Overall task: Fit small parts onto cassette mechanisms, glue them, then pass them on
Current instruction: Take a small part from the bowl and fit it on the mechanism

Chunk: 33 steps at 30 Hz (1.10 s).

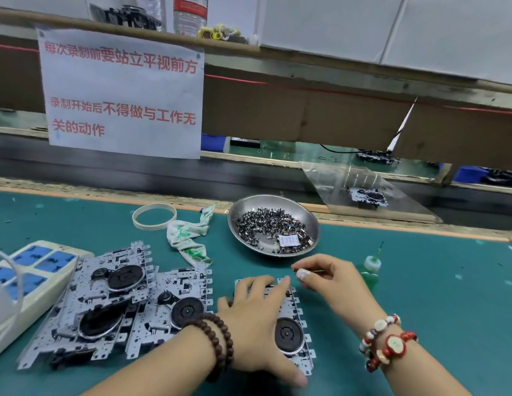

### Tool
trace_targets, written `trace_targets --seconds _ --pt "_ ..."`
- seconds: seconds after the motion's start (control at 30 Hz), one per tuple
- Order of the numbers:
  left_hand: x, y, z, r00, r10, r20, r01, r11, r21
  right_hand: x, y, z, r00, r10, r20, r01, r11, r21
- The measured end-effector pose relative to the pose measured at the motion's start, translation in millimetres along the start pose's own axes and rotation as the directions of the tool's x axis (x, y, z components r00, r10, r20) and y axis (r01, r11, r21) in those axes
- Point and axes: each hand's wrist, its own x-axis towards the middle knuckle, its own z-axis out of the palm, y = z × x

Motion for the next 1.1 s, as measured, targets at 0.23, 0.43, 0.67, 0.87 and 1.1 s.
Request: trace_targets --seconds 0.23,0.43,0.67,0.87,1.1 --pt "-1.9 -3.6 -9.0 1.0 -0.017 -0.004 0.017 0.998 -0.066 -13.4 11.3 7.1 0.998 0.057 -0.014 -0.055 0.991 0.125" --pt "0.2 -0.4 4.3 0.999 0.007 -0.032 -0.011 0.99 -0.137 -17.1 12.2 3.5 0.997 0.074 -0.017 -0.072 0.992 0.106" --pt "3.9 0.5 -1.9 0.994 0.011 -0.11 -0.048 0.939 -0.34 -20.9 12.2 1.6 0.997 0.076 -0.034 -0.075 0.997 0.022" --pt "13.5 4.9 4.0 0.894 -0.108 -0.435 -0.009 0.966 -0.259 -21.0 12.2 4.8 0.998 0.059 -0.01 -0.059 0.994 -0.093" --pt "24.7 6.1 7.8 0.899 -0.121 -0.421 -0.026 0.945 -0.327 -21.3 8.9 5.3 0.999 0.043 0.006 -0.042 0.992 -0.12"
